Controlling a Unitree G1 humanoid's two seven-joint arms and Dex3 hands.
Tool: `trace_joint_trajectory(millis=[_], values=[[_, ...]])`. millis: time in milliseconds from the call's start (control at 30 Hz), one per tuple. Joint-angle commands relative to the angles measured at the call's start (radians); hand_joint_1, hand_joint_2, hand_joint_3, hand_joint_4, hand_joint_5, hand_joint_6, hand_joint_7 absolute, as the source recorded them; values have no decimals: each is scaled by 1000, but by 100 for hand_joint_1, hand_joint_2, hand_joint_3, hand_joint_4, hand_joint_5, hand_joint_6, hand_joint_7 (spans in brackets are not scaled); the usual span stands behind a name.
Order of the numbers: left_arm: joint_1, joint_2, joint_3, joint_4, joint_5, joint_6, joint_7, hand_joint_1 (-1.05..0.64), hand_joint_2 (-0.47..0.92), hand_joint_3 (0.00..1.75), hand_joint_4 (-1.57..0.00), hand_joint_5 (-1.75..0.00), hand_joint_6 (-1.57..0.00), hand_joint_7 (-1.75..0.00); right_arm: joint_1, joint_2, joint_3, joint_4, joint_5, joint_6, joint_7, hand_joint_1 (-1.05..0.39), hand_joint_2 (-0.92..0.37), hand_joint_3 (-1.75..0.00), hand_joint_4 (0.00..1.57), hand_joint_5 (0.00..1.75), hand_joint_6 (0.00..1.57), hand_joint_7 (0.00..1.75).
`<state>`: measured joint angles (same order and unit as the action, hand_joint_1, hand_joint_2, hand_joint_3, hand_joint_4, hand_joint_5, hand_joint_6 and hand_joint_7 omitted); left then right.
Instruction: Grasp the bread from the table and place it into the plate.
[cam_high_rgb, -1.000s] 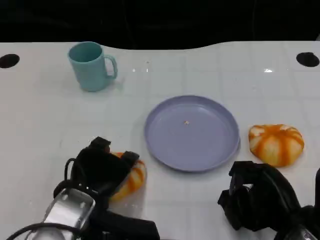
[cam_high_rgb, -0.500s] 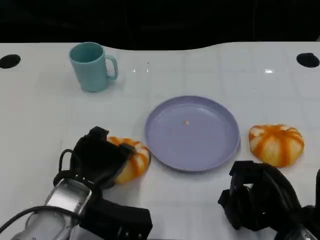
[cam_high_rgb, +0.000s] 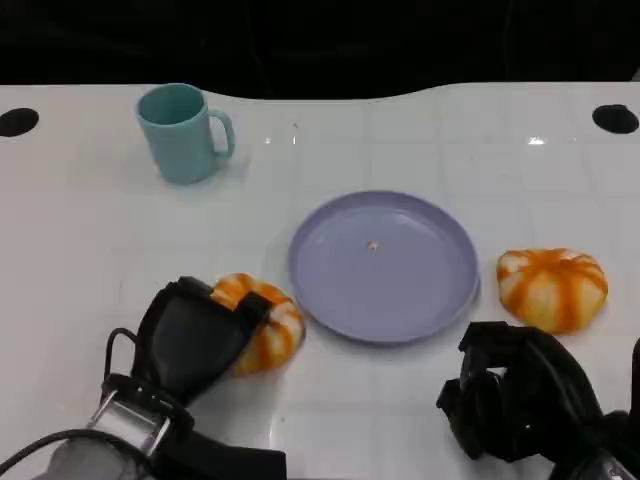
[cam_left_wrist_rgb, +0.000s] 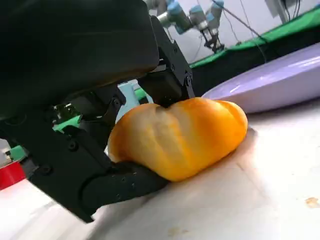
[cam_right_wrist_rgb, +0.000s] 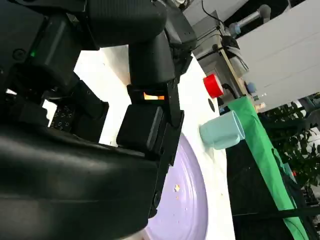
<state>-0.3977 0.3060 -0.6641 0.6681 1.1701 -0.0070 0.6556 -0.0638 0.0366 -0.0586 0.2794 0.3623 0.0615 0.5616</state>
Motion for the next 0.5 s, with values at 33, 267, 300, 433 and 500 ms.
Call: trace_joint_trajectory(millis=[33,267,300,433,500], values=[[14,13,6,-22,-19,38,-28,-32,28,136,-106,-175,-90,-113,-5,-17,-9,4,6,-5,2,-105,-3,-149,148,144,157,100],[76,42,46,-256,-31,159,-230,-32,32,131,-102,-175,-95,-85,-2,-18,-11,2,6,1,4,-105,-2,-149,148,144,157,99],[85,47,53,-292,-27,180,-265,-32,34,131,-102,-175,-97,-84,-2,-19,-11,1,6,4,3,-105,-2,-149,148,144,157,99],[118,77,76,-420,-15,230,-384,-29,43,120,-105,-175,-104,-60,-6,-18,-13,3,8,12,3,-105,-2,-149,148,145,157,99],[132,88,88,-456,-11,233,-389,-26,41,123,-109,-175,-111,-53,-6,-18,-12,3,5,9,1,-105,-2,-149,148,146,157,99]])
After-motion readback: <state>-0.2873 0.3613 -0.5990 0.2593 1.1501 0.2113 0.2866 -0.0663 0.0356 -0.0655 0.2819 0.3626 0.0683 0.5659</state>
